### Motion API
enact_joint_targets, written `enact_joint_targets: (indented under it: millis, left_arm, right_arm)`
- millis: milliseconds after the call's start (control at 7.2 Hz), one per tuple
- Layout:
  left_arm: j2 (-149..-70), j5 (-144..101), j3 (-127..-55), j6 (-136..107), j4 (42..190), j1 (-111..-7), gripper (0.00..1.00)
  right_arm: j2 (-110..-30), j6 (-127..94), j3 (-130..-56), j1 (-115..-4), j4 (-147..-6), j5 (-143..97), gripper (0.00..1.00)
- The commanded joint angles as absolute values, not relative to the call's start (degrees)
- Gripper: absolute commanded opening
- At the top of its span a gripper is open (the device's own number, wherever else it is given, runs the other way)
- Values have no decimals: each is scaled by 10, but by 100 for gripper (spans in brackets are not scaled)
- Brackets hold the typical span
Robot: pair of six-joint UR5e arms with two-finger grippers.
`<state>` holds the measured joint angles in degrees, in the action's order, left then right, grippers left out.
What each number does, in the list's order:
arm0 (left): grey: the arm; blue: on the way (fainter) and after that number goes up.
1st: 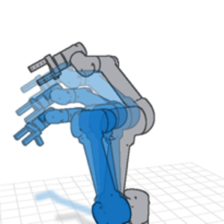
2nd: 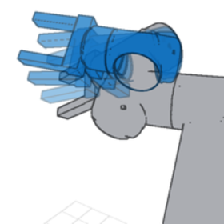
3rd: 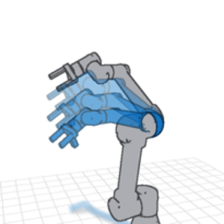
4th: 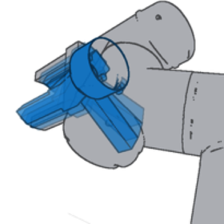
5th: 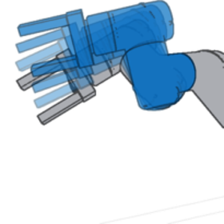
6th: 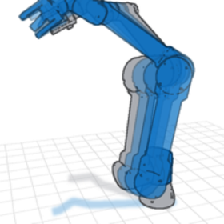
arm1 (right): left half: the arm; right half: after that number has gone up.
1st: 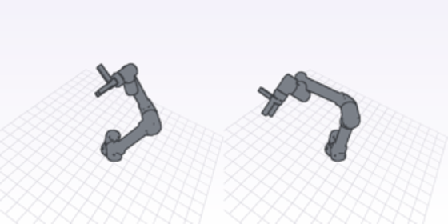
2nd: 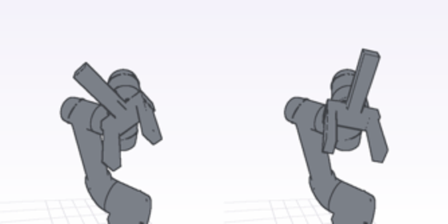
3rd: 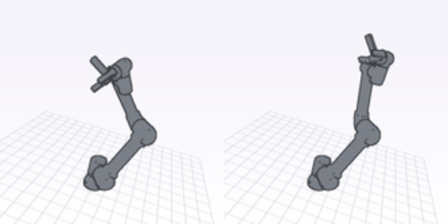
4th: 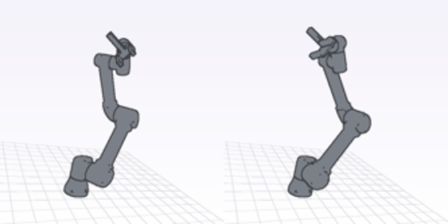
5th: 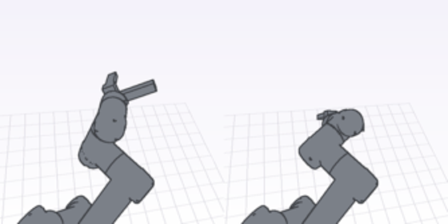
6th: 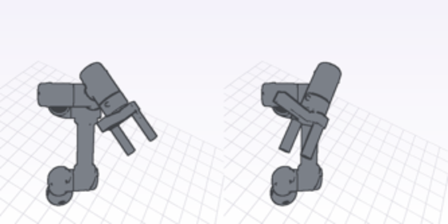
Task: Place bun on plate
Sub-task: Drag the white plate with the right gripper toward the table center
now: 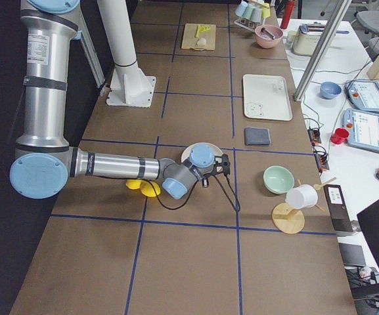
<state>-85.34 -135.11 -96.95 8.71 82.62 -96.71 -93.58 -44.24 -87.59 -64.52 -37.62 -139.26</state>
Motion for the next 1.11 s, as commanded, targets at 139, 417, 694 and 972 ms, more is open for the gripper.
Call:
enact_joint_targets:
  millis: [139, 417, 694, 972]
  left_arm:
    - [-853, -1352, -970, 87, 827, -960, 100]
    - [-853, -1353, -971, 86, 827, -949, 100]
    - [-853, -1353, -971, 87, 827, -947, 100]
    - [-853, -1353, -970, 86, 826, -940, 100]
  right_arm:
    - [-779, -651, -875, -530, -379, -1315, 0]
    - [-651, -727, -874, -413, -499, -1187, 0]
    - [-546, -788, -873, -334, -610, -1104, 0]
    - [-550, -802, -886, -314, -612, -1100, 0]
